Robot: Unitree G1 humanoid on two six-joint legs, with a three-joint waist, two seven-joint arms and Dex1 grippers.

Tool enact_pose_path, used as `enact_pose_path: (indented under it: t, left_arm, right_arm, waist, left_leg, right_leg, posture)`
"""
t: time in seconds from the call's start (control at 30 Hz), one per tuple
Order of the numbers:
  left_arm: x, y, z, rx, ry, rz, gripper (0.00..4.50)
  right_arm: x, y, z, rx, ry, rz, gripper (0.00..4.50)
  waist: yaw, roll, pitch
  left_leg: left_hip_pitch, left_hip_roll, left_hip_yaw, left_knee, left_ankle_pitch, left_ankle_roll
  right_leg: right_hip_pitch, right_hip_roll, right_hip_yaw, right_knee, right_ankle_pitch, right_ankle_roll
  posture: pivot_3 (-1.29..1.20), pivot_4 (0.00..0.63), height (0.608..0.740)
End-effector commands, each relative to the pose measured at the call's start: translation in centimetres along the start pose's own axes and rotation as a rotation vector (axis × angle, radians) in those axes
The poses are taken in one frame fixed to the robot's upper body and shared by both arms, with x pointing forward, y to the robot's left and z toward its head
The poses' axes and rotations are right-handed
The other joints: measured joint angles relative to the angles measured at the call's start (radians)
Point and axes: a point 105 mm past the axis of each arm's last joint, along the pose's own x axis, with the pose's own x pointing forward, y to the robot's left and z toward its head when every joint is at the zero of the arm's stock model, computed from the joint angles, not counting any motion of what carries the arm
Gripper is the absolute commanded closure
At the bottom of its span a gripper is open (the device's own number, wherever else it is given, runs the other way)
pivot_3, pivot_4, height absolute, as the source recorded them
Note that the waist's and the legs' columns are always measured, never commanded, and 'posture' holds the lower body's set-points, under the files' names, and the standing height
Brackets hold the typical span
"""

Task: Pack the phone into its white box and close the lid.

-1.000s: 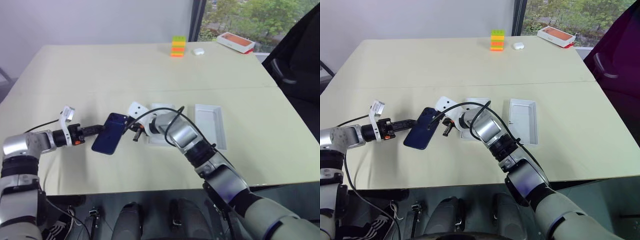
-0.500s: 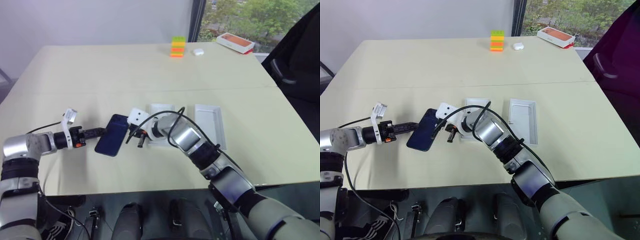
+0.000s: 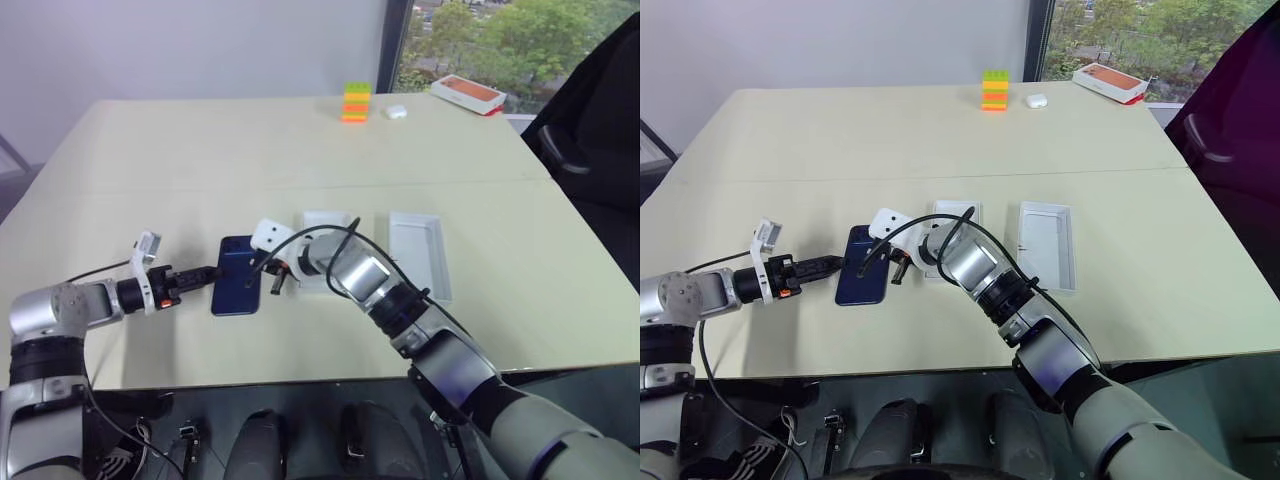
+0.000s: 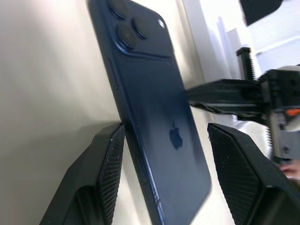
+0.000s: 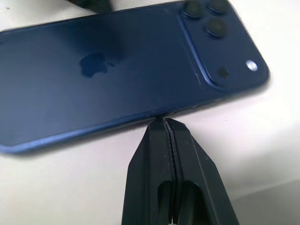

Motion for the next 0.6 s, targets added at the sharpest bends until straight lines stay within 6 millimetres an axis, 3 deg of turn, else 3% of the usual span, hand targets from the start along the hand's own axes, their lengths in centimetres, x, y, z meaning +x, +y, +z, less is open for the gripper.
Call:
enact_pose_path:
  t: [0.03, 0.47, 0.53, 0.6]
  left_arm:
    - [1.4, -1.8, -0.3, -0.101, -0.013, -0.132, 1.54]
    - [0.8, -1.3, 0.6, -0.087, -0.069, -0.081, 1.54]
    - [0.6, -1.4, 1.0, -0.077, -0.085, -0.075, 1.54]
    - [0.5, -3.0, 1.9, -0.107, -0.113, -0.145, 1.54]
  right_arm:
    - [0.4, 0.8, 0.0, -0.017, 0.003, 0.017, 4.48]
    - [0.1, 0.5, 0.2, -0.033, -0.001, 0.005, 4.48]
    - [0.1, 0.6, -0.1, -0.037, 0.005, 0.006, 4.48]
    - [0.1, 0.6, -0.2, -0.033, 0.005, 0.006, 4.48]
  waist:
    - [0.001, 0.0, 0.0]
    - [-0.002, -0.001, 0.0]
    - [-0.002, -0.001, 0.0]
    - [-0.002, -0.001, 0.0]
  left_leg:
    - [0.0, -0.001, 0.0, 0.0, 0.0, 0.0]
    - [0.0, -0.001, -0.001, -0.003, 0.0, 0.0]
    - [0.0, -0.001, 0.0, -0.005, 0.0, 0.0]
    - [0.001, -0.001, -0.001, -0.006, 0.0, 0.0]
  right_leg:
    - [0.0, -0.001, 0.0, 0.0, 0.0, 0.0]
    - [0.0, -0.002, 0.0, -0.001, 0.0, 0.0]
    - [0.0, -0.002, 0.0, -0.002, 0.0, 0.0]
    - [-0.001, -0.002, 0.0, -0.002, 0.0, 0.0]
  posture:
    - [0.0, 0.15, 0.74]
    - [0.0, 0.15, 0.74]
    - [0.0, 0.15, 0.74]
    - [0.0, 0.15, 0.74]
